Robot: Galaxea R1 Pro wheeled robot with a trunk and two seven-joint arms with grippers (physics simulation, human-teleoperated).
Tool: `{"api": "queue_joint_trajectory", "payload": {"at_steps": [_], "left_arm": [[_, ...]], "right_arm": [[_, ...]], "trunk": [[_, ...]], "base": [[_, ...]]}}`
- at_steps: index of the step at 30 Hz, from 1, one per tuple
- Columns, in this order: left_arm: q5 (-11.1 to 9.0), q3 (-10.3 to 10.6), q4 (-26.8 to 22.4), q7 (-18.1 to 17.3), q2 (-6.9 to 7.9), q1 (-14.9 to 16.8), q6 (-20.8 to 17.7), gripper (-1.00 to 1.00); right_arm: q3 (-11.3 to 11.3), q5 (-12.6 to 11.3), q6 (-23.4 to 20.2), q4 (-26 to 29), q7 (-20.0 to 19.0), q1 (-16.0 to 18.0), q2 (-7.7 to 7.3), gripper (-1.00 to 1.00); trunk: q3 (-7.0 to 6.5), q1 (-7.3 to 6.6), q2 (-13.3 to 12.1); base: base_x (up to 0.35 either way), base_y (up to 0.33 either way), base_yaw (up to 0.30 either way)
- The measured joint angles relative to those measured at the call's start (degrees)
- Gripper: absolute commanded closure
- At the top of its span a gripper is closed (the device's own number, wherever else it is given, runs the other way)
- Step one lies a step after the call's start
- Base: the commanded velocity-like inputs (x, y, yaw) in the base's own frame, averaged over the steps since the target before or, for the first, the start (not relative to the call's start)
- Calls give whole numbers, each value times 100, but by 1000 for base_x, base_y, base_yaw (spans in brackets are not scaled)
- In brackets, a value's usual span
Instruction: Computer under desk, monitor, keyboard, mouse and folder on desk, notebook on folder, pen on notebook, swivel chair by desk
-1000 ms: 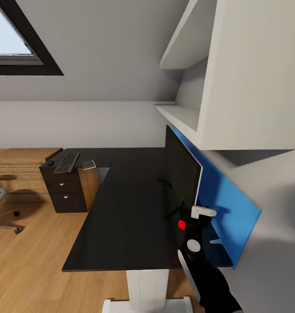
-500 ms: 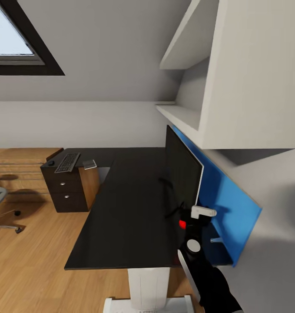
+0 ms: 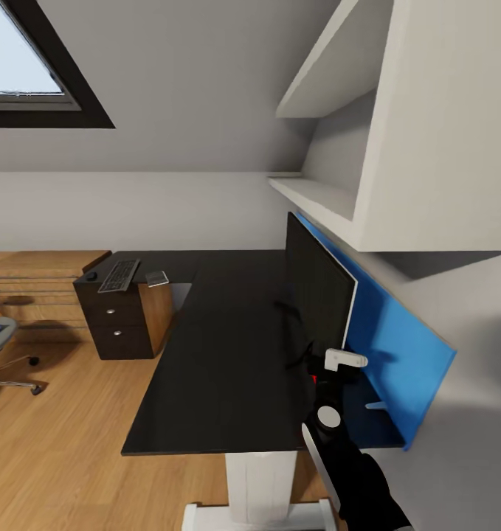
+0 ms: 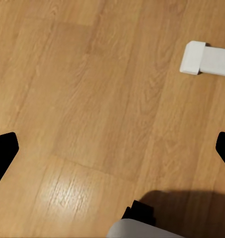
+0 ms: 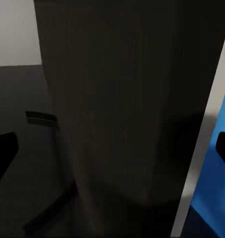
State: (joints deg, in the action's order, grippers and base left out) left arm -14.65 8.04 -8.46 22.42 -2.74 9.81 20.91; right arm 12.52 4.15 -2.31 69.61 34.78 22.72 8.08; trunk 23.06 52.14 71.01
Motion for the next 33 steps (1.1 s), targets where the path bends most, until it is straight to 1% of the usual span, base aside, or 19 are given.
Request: {"api": "queue_joint_trajectory", "payload": {"at_steps": [10,26,33], "left_arm": [[0,-1,0,0,1,0,0,-100],[0,0,0,-1,1,0,0,-100],[0,2,0,-1,1,0,0,-100]], "right_arm": [[1,1,0,1,2,-2,0,-100],[1,1,0,2,0,0,0,-100],[0,1,0,-2,0,0,0,-100]], "trunk": [[0,0,0],[0,0,0],[0,3,0]], "base": [[0,107,0],[-5,4,0],[-272,0,0]]}}
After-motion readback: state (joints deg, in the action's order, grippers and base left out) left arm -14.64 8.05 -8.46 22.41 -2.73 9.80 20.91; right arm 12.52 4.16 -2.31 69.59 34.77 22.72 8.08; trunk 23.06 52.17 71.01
